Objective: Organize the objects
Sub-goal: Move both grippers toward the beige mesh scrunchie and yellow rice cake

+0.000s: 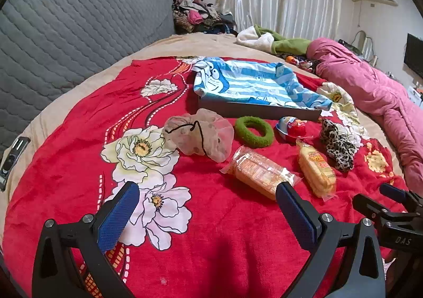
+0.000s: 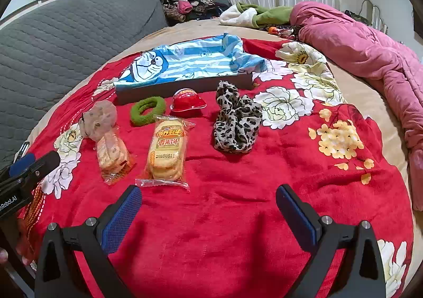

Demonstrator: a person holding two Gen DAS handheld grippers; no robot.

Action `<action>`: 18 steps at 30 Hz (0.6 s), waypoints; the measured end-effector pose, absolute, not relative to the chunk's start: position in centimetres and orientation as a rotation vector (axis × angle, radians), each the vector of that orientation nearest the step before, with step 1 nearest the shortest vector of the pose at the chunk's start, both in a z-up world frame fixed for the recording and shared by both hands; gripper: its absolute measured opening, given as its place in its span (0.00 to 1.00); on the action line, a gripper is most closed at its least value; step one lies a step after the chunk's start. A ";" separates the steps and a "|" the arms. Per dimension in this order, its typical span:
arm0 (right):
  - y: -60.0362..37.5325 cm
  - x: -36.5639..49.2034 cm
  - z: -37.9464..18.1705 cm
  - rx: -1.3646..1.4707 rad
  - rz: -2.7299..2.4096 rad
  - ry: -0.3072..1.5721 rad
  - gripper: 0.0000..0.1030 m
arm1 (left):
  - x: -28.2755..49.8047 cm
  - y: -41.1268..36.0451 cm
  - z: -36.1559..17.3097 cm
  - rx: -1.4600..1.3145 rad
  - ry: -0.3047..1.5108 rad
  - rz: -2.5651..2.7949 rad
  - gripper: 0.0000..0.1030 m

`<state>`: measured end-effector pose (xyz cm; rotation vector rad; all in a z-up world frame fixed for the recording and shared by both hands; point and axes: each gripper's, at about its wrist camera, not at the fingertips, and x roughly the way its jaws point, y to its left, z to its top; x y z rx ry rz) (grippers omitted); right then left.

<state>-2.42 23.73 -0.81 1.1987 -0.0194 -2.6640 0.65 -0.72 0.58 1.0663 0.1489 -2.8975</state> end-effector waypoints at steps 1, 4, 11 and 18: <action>23.7 -2.4 -0.8 1.196 -2.663 -0.020 0.99 | 0.7 -0.7 0.6 1.064 0.150 -2.896 1.00; 23.7 -2.3 -0.6 1.189 -2.666 -0.021 0.99 | 0.8 -0.7 0.8 1.065 0.149 -2.898 1.00; 23.5 -1.6 0.3 1.169 -2.667 -0.019 0.99 | 1.6 -0.6 1.6 1.044 0.143 -2.909 1.00; 22.9 -0.1 1.9 1.115 -2.676 -0.004 0.99 | 3.3 -0.7 3.0 1.003 0.117 -2.924 1.00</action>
